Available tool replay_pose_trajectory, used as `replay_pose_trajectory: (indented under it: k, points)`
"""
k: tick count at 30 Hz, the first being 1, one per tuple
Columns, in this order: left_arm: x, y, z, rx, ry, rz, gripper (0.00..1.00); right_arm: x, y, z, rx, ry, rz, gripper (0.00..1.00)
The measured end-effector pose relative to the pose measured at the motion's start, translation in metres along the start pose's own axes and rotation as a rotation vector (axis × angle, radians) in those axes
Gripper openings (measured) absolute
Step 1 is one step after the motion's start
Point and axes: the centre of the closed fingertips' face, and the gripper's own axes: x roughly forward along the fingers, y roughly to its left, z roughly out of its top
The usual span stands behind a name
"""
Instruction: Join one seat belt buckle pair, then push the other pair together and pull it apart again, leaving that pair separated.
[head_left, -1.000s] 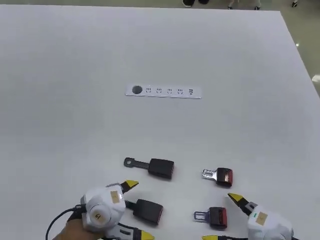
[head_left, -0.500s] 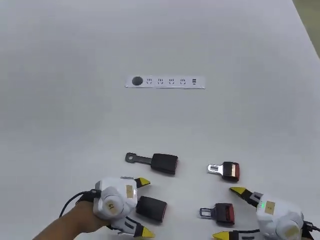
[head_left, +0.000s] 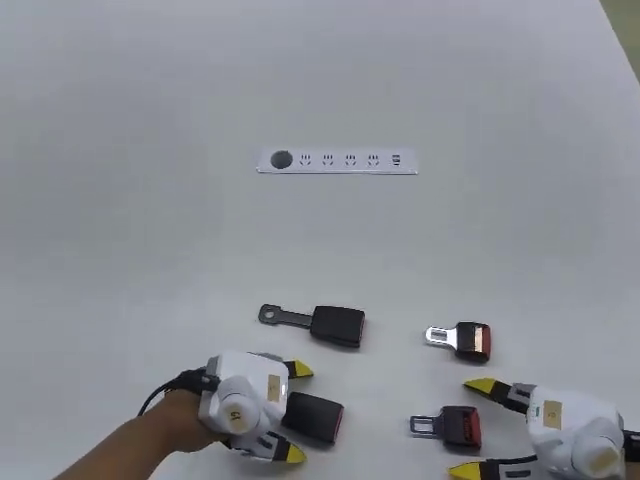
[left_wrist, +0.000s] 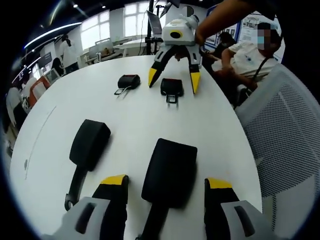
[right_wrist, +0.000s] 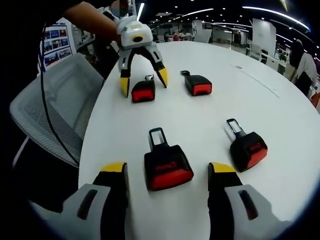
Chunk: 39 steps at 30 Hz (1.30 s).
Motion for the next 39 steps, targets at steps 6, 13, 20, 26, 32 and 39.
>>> replay_pose_trajectory:
  k: [6,13,20,26,32,39]
  points:
    - [-0.0008,-0.0014,-0.0018,0.032,0.000,0.004,0.52,0.0006,0.0047,-0.0012,-0.060,0.027,0.022,0.56]
    - [-0.0010,-0.0004,-0.0015,0.042,-0.006,0.018,0.40,-0.0020,0.0072,-0.0023,-0.101,0.055,0.037,0.49]
    - [0.0010,0.0021,0.0006,0.004,-0.023,0.057,0.35,-0.0045,0.0038,-0.0044,-0.110,0.069,0.028,0.34]
    - [0.0007,0.0018,0.0015,-0.021,-0.030,0.081,0.34,-0.0064,0.0021,-0.0035,-0.110,0.070,0.021,0.33]
    - [-0.0007,0.0014,0.0026,-0.033,-0.023,0.088,0.34,-0.0080,0.0020,-0.0054,-0.165,0.126,0.065,0.32]
    - [0.0008,0.0014,-0.0022,-0.026,-0.001,0.077,0.34,-0.0074,0.0021,-0.0057,-0.201,0.185,0.097,0.32]
